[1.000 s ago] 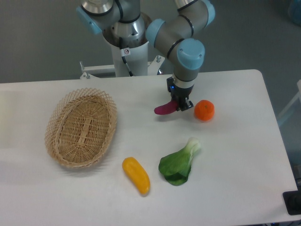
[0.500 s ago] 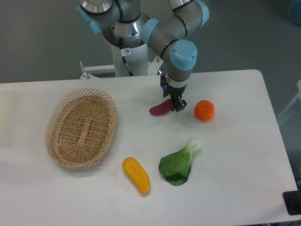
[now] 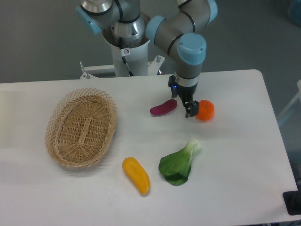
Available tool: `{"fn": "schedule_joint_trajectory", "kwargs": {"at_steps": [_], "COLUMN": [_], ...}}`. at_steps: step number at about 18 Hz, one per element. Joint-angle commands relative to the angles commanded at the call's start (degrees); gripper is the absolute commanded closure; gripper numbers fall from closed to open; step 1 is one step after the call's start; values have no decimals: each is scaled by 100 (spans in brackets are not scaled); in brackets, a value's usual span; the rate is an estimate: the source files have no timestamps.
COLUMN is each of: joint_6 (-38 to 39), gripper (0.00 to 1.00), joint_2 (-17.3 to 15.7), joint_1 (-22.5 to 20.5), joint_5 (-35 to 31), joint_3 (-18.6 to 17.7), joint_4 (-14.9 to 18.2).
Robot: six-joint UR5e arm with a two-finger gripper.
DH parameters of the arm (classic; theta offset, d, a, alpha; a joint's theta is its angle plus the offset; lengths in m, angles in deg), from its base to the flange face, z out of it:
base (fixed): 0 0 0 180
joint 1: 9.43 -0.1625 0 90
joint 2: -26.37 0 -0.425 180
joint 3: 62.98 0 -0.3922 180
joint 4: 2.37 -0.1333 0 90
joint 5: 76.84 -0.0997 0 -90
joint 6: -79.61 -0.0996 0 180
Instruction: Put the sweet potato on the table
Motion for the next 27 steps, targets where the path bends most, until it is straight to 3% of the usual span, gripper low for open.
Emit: {"fn": "schedule_joint_trajectory", "kwargs": {"at_steps": [10,15,20,27], "joint_6": [351,448,975,1301], "gripper": [0,0,0,0], "joint_2": [835,1213,1635,1926], "joint_1": [-61,-70,-70,-53], "joint_5": [-53,-88,-88,-88], "joint_3": [1336,2083,2901,3332], "joint_4": [131,544,1186,1248]}}
